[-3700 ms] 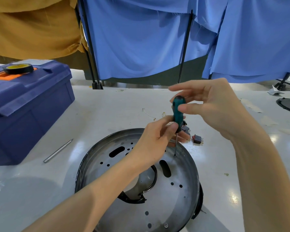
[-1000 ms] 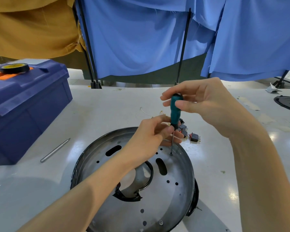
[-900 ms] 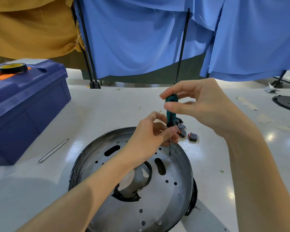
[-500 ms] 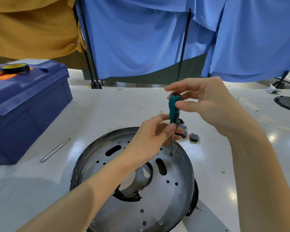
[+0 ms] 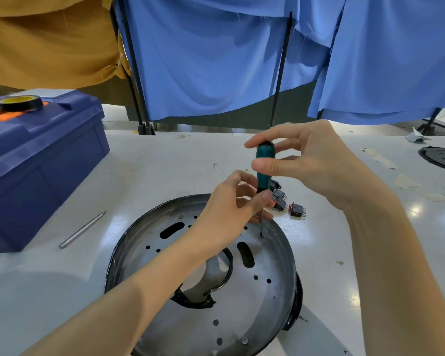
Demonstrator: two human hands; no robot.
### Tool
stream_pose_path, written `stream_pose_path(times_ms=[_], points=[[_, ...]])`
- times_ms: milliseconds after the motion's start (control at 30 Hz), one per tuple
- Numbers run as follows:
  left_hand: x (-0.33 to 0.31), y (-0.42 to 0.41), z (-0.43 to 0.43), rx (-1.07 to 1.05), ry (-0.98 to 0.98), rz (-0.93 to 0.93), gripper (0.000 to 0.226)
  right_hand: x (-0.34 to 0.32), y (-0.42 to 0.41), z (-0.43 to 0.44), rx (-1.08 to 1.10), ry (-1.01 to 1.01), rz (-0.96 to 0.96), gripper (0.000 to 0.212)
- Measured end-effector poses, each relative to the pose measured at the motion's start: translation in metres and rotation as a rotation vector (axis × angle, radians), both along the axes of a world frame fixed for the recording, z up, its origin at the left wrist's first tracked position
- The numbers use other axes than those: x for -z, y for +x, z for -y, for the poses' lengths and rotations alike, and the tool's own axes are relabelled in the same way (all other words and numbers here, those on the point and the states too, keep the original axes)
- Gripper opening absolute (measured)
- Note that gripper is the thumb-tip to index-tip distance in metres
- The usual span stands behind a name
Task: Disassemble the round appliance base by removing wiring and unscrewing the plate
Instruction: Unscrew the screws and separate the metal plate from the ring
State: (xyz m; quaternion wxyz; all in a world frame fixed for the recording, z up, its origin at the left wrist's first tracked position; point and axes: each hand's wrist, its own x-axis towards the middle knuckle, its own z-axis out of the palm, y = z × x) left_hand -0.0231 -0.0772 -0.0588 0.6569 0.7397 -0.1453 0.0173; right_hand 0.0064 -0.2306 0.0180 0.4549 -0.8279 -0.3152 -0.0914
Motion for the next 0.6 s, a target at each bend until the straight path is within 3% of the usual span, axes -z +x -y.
stream_pose_path(times_ms=[133,233,333,433,533,600], points=[[-0.0001,-0.0012,-0.0002,0.03,0.02,0.012,0.018,-0.0018,0.0035,0.0035,0.022,0.083,0.02,0.033],[-0.0008,-0.0005,-0.0001,-0.01,0.024,0.011,0.017,-0.0028,-0.0005,0.0031,-0.047,0.074,-0.026,0.014],[-0.0012,-0.0019,0.0005,0.019,0.052,0.023,0.021,0.0,-0.0001,-0.0011,0.022,-0.016,0.027,0.019],[-0.0006,-0.0017,-0.0016,0.022,0.006,0.0,0.015,-0.0026,0.0024,0.0013,0.017,0.075,0.001,0.029],[-0.0011,-0.0012,-0.0007,-0.005,-0.002,-0.008,0.023,-0.0014,0.0002,-0.0009,-0.032,0.038,-0.02,0.016],[-0.0014,-0.0022,0.0004,0.03,0.038,0.01,0.023,0.0009,-0.0009,-0.0044,0.018,-0.026,0.031,0.018]])
